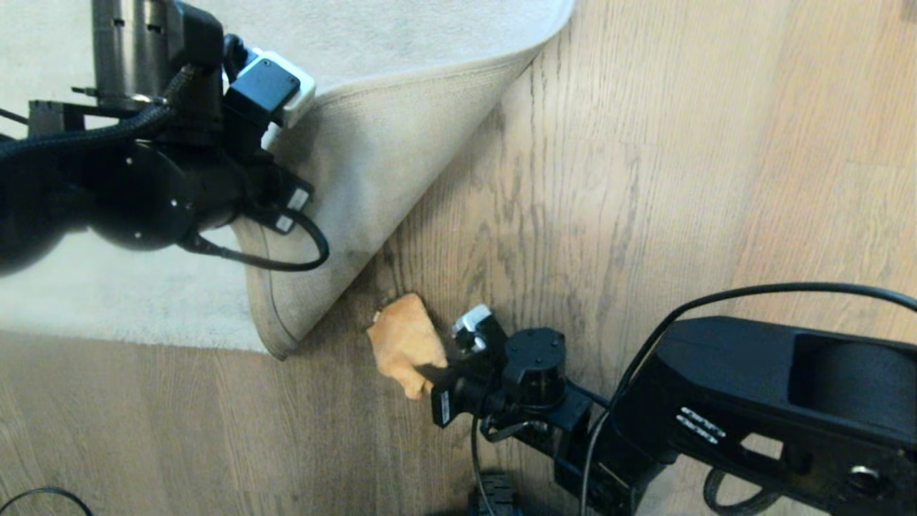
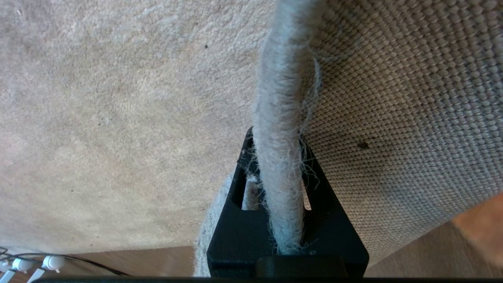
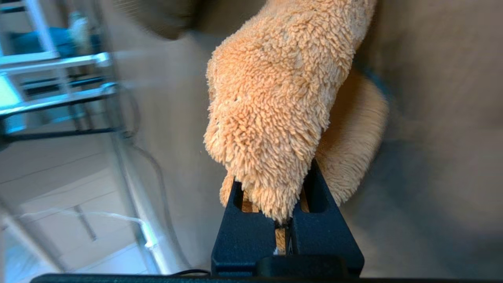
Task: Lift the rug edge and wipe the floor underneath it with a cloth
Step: Wipe the floor under the carpet with a rag
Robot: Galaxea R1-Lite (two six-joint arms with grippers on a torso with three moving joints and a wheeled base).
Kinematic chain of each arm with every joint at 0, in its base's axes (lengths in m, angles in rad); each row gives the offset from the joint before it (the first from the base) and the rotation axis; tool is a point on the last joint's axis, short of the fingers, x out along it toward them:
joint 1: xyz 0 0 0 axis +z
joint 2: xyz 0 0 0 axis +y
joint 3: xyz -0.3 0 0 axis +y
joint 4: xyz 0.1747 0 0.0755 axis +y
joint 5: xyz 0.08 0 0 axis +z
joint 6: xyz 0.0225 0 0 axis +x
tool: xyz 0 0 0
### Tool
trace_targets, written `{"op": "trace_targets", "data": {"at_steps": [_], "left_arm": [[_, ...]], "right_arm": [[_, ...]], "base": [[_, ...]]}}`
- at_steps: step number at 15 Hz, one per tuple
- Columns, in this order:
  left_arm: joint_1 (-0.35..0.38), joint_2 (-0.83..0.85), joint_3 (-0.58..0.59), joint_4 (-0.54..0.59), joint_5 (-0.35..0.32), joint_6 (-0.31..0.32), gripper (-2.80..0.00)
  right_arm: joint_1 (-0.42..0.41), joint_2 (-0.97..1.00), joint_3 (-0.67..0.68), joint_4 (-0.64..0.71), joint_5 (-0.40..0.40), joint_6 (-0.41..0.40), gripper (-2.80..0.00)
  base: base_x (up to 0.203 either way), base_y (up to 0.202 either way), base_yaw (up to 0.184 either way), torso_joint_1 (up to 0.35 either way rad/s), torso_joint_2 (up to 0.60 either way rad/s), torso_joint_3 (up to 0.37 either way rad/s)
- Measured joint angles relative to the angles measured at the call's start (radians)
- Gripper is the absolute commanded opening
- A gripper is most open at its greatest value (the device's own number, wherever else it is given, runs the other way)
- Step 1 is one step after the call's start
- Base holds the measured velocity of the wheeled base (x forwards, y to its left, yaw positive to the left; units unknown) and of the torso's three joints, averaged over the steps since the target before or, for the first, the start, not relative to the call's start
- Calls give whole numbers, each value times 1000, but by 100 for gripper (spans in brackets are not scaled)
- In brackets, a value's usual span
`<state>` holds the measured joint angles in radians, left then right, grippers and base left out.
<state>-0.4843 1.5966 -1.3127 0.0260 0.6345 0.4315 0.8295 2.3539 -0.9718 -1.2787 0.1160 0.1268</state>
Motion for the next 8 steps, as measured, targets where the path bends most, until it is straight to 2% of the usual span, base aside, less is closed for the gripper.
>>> {"op": "trace_targets", "data": {"at_steps": [8], "left_arm": [[-2, -4, 11, 3, 1, -18, -280]], "right_arm": [[-214, -212, 201, 10, 6, -35, -280]], "base": [[0, 0, 0, 0, 0, 0]]}}
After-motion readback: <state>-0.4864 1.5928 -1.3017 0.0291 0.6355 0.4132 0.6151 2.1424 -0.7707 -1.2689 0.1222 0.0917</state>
